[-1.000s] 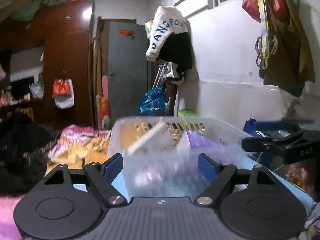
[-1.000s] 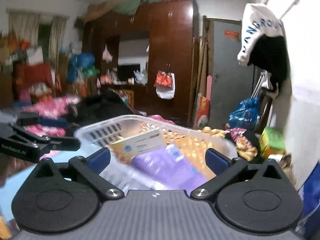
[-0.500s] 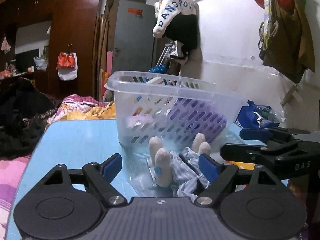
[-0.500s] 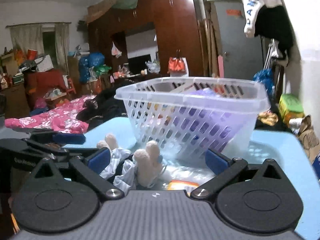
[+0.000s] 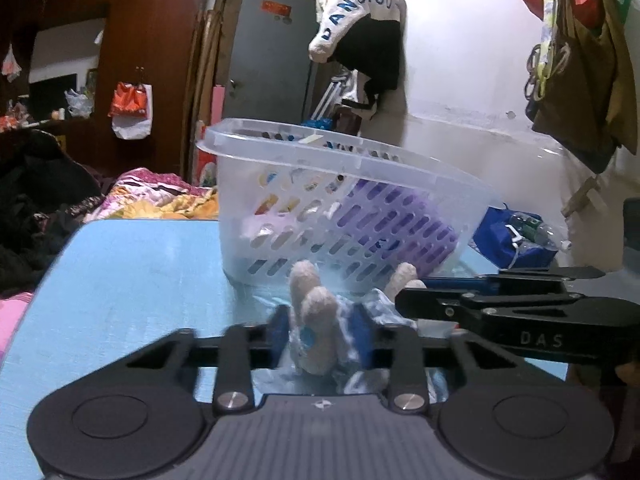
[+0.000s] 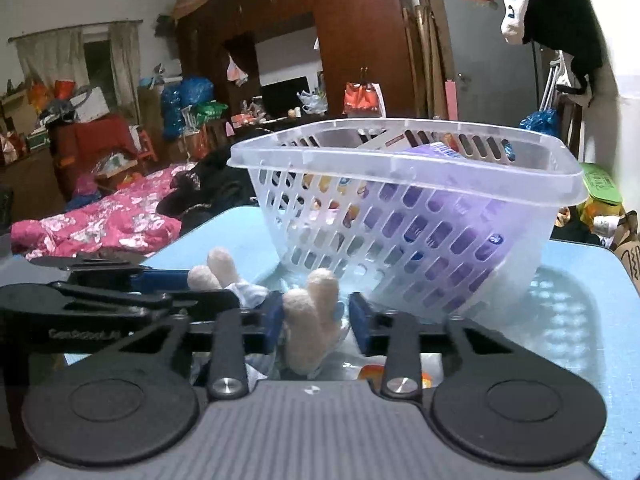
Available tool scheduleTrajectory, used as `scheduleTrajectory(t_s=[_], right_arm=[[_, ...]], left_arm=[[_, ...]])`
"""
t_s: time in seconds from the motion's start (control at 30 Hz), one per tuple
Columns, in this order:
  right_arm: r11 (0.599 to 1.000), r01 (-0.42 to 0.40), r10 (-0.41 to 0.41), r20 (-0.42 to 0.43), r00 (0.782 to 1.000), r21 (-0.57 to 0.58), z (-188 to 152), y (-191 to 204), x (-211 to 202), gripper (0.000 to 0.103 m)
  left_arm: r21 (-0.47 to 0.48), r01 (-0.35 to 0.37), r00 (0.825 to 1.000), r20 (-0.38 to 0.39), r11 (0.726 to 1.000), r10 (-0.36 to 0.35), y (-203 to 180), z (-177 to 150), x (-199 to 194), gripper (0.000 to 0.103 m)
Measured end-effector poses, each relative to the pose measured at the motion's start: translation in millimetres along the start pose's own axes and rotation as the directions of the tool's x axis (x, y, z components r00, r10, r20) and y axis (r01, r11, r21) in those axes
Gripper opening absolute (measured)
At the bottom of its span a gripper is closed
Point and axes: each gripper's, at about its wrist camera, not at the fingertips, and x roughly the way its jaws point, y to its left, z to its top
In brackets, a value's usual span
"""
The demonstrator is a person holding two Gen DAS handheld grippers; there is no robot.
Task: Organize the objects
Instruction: 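Grasp the white gloves with both tools, then carry the white gloves over the basket and lower them in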
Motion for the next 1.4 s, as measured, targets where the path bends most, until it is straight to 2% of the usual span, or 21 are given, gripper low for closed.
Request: scheduleTrajectory(t_s=[0.1, 0.2, 0.57, 0.8, 0.97, 1.1, 1.27, 1.4], right_arm=[[1.000, 0.005, -0.004, 0.014, 1.000, -0.020, -1.4, 2.6, -4.6, 0.018], [1.000, 0.011, -0.010, 0.025, 1.000, -0.029, -0.6, 4.3, -6.8, 0.016], [0.999, 0.012, -0.009, 0.082, 0.997, -0.037, 4.7, 8.2, -23.2, 0.016], [0.998, 0.012, -0.005, 0.133, 0.991, -0.054, 17.8, 10.6, -41.0, 0.016], [0.999, 0.008, 0.000, 0.180, 0.984, -0.045, 40.8, 5.0, -52.2, 0.015], [0.999, 0.028, -0.018, 0.215, 0.976, -0.044, 70.4, -0.1, -56.2, 0.015], [0.998, 0.057, -0.048, 0.235, 0.971, -0.030, 119.5, -13.3, -43.5, 0.015], [0.997, 0.070, -0.064, 0.237, 0.969, -0.016, 140.2, -25.0, -24.3, 0.015]], left_arm=[[0.025, -0.017, 1.000, 0.025, 1.000, 0.016, -6.3, -1.6, -0.9, 0.024], [0.037, -0.011, 0.999, 0.040, 0.999, 0.010, -9.3, -1.6, -4.1, 0.023], [0.034, 0.023, 0.996, 0.088, 0.999, -0.025, -14.3, 2.7, -17.0, 0.022], [0.035, 0.028, 0.988, 0.149, 0.999, -0.033, -22.4, 16.7, -33.7, 0.022], [0.058, 0.031, 0.978, 0.203, 0.998, -0.042, -33.9, 44.3, -43.8, 0.022], [0.087, 0.031, 0.970, 0.237, 0.996, -0.051, -45.1, 79.5, -44.9, 0.022], [0.105, 0.013, 0.966, 0.256, 0.994, -0.039, -49.7, 127.7, -31.2, 0.022], [0.121, -0.013, 0.969, 0.247, 0.993, -0.017, -45.1, 157.8, -9.9, 0.022]])
